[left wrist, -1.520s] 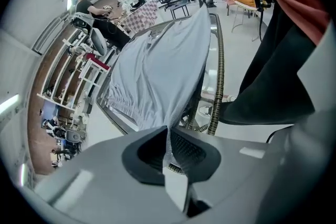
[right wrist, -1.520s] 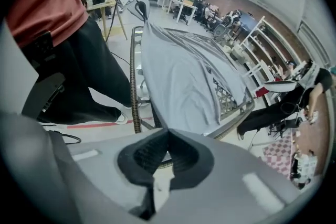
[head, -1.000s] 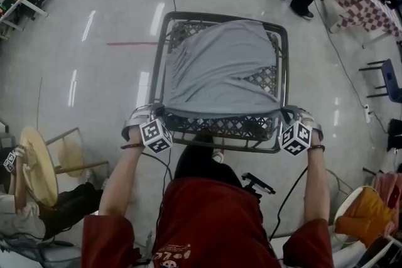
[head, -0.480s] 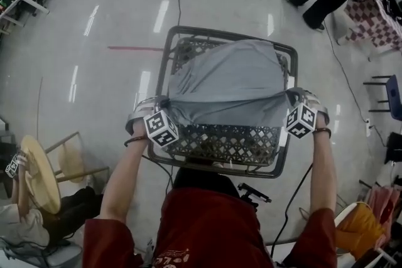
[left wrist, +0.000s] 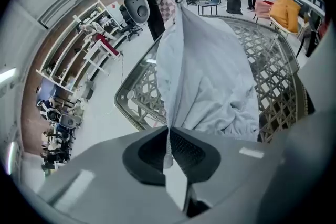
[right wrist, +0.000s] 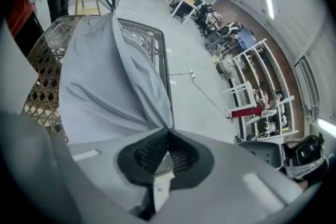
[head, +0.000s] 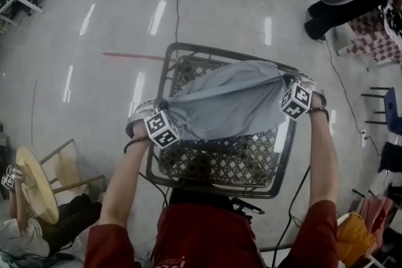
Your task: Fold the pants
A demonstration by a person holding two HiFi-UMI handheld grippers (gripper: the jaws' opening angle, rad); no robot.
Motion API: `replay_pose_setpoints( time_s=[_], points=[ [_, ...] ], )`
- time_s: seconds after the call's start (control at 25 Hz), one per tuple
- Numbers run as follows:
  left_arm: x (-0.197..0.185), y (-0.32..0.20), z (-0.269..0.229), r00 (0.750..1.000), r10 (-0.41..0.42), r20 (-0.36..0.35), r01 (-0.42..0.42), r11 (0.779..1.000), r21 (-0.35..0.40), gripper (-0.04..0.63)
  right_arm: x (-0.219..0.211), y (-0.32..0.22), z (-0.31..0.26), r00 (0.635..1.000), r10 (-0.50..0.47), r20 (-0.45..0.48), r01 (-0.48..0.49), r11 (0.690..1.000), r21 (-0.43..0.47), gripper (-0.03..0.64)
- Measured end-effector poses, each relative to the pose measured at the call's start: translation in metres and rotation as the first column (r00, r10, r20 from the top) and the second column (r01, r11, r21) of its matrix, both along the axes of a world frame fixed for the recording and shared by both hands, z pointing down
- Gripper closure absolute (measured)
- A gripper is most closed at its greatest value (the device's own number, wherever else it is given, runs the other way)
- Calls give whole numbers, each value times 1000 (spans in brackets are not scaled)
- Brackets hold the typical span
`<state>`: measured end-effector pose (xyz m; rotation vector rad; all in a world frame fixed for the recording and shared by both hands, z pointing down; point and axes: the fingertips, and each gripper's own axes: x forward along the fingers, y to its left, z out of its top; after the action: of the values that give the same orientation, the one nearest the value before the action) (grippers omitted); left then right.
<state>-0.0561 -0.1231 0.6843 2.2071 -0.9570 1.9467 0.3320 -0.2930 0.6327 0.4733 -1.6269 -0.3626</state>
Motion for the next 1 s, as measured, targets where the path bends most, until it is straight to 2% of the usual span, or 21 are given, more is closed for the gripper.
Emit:
replay_pose_setpoints(
  time_s=[0.2, 0.48, 0.6, 0.84, 1.0],
  points=[
    [-15, -20, 23, 1000, -17, 2, 17, 1000, -9, 580, -19, -42, 36, 999, 15, -33, -15, 999, -28, 614],
    [-23, -32, 44, 1000, -7, 4, 7, 1000, 1, 549, -33, -65, 86, 996, 39, -85, -43, 998, -39, 611],
    [-24, -36, 47, 1000, 5, 17, -5, 1000, 6, 518, -38, -69, 101, 995, 65, -77, -67, 997, -33, 584],
    [-28, -38, 48, 1000, 2, 29, -3, 1000, 12, 452, -39, -73, 115, 990, 114, -79, -114, 994, 7, 480],
    [-32, -37, 43, 999, -10, 32, 10, 1000, 27, 412, -37, -76, 102, 987, 156, -35, -154, 986, 57, 462]
  ],
)
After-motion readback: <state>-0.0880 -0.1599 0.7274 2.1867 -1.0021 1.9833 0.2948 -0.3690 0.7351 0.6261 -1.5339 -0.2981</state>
